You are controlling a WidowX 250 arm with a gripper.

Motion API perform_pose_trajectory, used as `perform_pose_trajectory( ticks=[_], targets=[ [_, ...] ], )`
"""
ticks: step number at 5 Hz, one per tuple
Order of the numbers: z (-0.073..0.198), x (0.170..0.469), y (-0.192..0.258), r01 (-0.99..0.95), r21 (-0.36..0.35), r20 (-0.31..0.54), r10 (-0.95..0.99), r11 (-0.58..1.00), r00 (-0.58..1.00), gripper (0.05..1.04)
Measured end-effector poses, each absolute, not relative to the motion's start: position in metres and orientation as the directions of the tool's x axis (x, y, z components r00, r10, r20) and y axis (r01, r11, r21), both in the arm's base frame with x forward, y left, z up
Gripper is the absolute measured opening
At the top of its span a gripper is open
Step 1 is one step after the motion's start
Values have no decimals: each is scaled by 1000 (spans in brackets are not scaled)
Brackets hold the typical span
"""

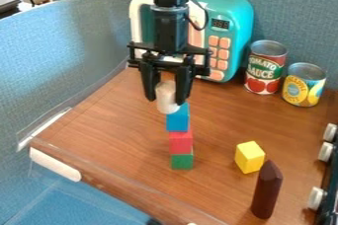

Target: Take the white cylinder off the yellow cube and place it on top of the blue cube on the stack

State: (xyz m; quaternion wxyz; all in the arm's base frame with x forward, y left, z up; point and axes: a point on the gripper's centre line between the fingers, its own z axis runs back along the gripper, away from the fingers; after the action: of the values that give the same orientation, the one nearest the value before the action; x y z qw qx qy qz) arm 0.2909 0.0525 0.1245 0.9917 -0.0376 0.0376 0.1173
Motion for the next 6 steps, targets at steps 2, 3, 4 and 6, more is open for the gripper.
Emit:
perform_pose_trajectory(
  ticks=[2, 3, 4, 6],
  targets=[
    [116, 299, 55, -232, -82, -103, 224, 969, 969, 555],
    [118, 305, 56, -228, -87, -95, 220, 970, 971, 555],
    [117, 308, 56, -236, -89, -104, 227, 968, 968, 555],
    [113, 314, 57, -243, -86, -118, 233, 966, 965, 555]
  ],
)
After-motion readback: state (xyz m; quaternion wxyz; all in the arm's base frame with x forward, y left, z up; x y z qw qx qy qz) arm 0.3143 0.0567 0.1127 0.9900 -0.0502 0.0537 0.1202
